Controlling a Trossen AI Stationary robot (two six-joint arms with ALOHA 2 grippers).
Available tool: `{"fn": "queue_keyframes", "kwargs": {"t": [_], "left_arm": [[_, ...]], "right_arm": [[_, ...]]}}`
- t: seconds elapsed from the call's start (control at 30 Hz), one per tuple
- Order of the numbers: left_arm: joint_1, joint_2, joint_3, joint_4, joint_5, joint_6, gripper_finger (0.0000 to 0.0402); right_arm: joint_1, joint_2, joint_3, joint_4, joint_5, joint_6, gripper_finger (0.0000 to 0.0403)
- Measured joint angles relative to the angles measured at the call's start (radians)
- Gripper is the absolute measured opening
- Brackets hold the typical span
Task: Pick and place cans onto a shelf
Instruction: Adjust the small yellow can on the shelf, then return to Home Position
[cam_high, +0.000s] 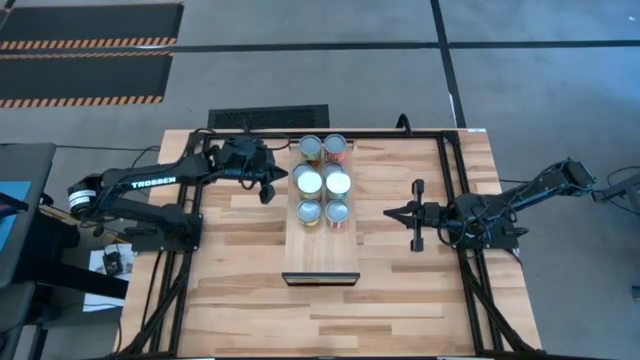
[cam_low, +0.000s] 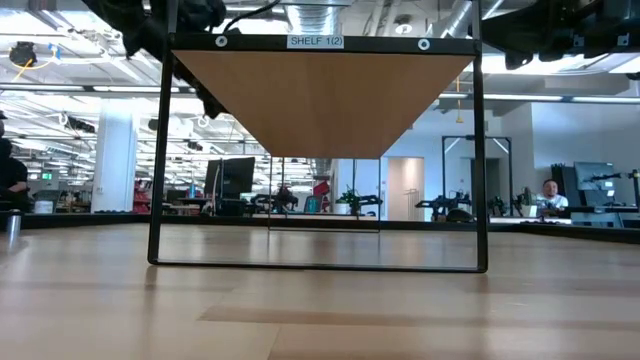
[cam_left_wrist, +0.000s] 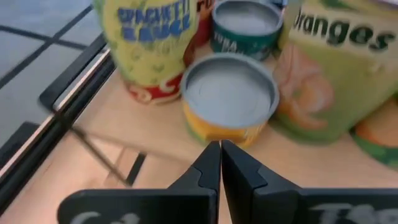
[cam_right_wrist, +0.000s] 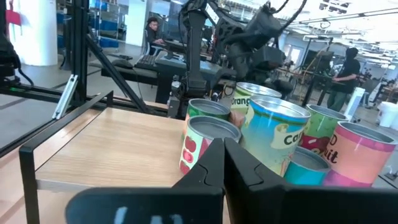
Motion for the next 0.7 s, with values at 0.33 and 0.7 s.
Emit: {"fn": "queue_keyframes", "kwargs": {"t": [0.33, 0.7], "left_arm": [[0.0, 0.102, 0.0, 0.095, 0.027, -0.012, 0.0], [0.001, 0.06, 0.0, 0.14, 0.053, 0.023, 0.0]], "right_arm": [[0.0, 0.0, 0.0, -0.004, 0.0, -0.001, 0.0017], [0.0, 0.0, 0.0, -0.012, 0.0, 0.0, 0.0017]]}}
